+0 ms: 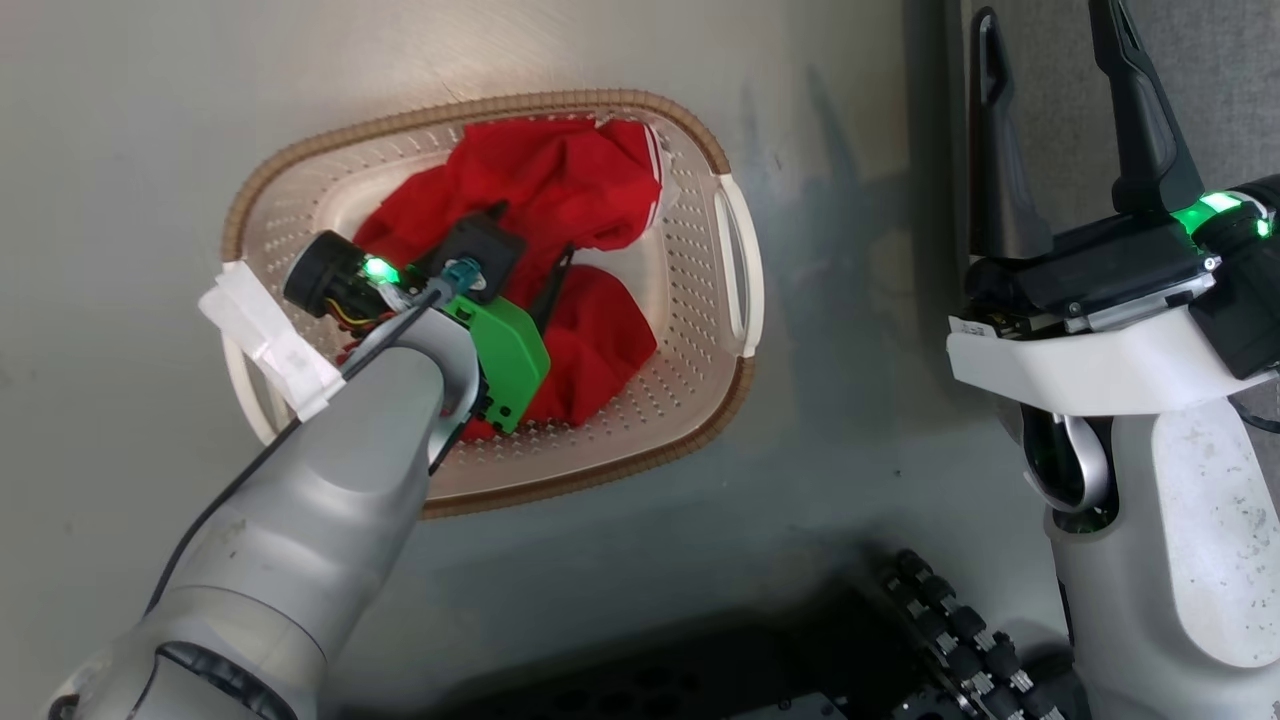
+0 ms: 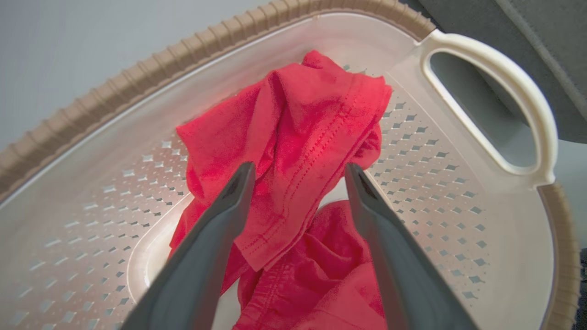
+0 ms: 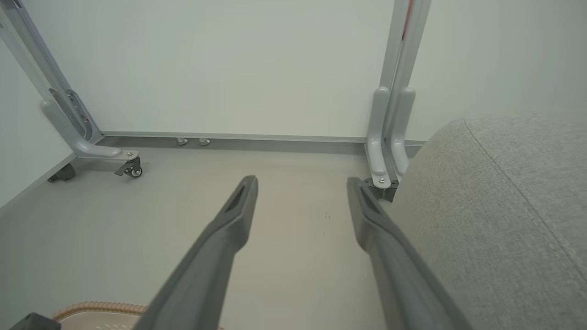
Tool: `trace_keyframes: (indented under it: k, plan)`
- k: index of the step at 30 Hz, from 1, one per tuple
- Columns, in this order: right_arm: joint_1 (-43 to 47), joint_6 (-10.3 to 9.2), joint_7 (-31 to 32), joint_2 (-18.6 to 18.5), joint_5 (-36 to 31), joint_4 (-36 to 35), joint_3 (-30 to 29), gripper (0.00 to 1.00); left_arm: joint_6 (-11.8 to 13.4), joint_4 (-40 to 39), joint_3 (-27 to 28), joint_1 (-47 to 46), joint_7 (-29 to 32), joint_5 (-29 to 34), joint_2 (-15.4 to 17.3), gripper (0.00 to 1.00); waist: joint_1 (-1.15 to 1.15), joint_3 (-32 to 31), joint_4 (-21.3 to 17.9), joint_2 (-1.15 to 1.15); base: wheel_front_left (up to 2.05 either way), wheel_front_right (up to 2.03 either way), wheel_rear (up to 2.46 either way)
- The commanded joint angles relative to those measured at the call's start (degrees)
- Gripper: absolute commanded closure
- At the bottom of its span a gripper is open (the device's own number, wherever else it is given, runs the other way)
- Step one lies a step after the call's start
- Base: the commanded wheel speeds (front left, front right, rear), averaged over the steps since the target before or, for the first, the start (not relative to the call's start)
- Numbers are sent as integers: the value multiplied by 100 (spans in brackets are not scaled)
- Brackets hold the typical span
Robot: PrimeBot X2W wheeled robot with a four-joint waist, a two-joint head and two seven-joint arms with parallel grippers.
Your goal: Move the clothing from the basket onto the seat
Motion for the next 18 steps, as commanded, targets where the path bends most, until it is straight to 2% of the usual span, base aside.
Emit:
trace_keyframes:
  k: [1,10,18]
  plan:
    - [-77,0,-45,3,43,-28,16,0,0,89,-64,-160,20,-93,95,0,-1,411,-275,0,0,0,0]
    - [19,0,-190,4,254,-43,62,0,0,612,-345,-512,118,-397,244,0,-1,670,-516,0,0,0,0]
    - [84,0,-273,4,434,5,127,0,37,967,-271,-843,47,-480,350,0,-1,857,-724,0,0,0,0]
